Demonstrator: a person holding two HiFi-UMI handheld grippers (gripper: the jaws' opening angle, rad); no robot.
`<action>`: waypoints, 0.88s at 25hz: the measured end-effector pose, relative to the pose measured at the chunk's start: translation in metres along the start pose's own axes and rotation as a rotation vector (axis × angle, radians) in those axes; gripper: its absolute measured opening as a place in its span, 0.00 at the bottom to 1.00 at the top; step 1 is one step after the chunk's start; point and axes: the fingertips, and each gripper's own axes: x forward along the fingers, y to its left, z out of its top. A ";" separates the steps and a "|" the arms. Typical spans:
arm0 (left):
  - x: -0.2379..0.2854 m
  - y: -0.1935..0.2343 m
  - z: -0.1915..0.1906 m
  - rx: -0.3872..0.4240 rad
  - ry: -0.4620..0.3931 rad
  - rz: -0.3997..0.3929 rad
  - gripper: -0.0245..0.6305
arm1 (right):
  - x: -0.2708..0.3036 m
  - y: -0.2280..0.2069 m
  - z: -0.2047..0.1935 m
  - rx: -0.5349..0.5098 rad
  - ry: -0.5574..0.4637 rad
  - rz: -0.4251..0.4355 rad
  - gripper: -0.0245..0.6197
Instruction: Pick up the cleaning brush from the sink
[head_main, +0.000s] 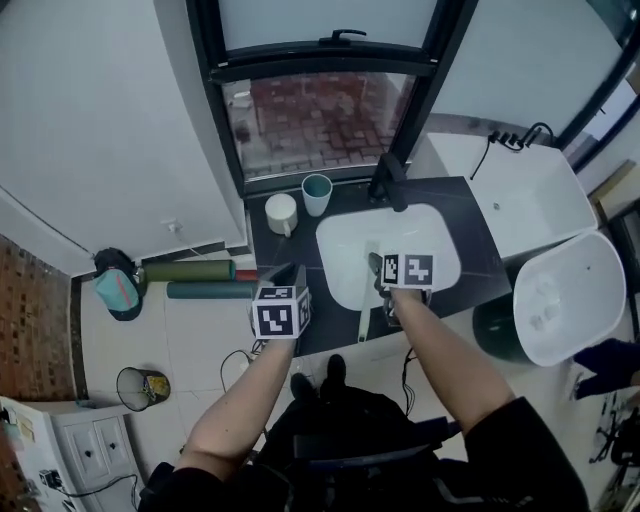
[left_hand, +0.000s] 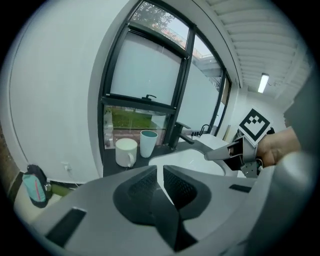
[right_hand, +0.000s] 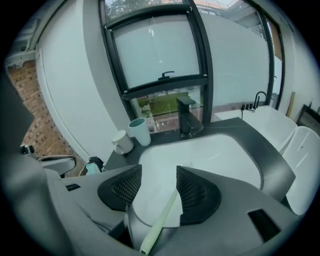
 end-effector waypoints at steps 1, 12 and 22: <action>0.007 0.005 -0.003 -0.004 0.013 0.006 0.11 | 0.010 -0.001 -0.004 0.014 0.022 -0.009 0.36; 0.075 0.019 -0.044 0.020 0.185 0.028 0.11 | 0.098 -0.032 -0.045 0.000 0.243 -0.102 0.36; 0.092 0.008 -0.050 0.111 0.219 0.018 0.11 | 0.146 -0.062 -0.086 -0.075 0.440 -0.217 0.28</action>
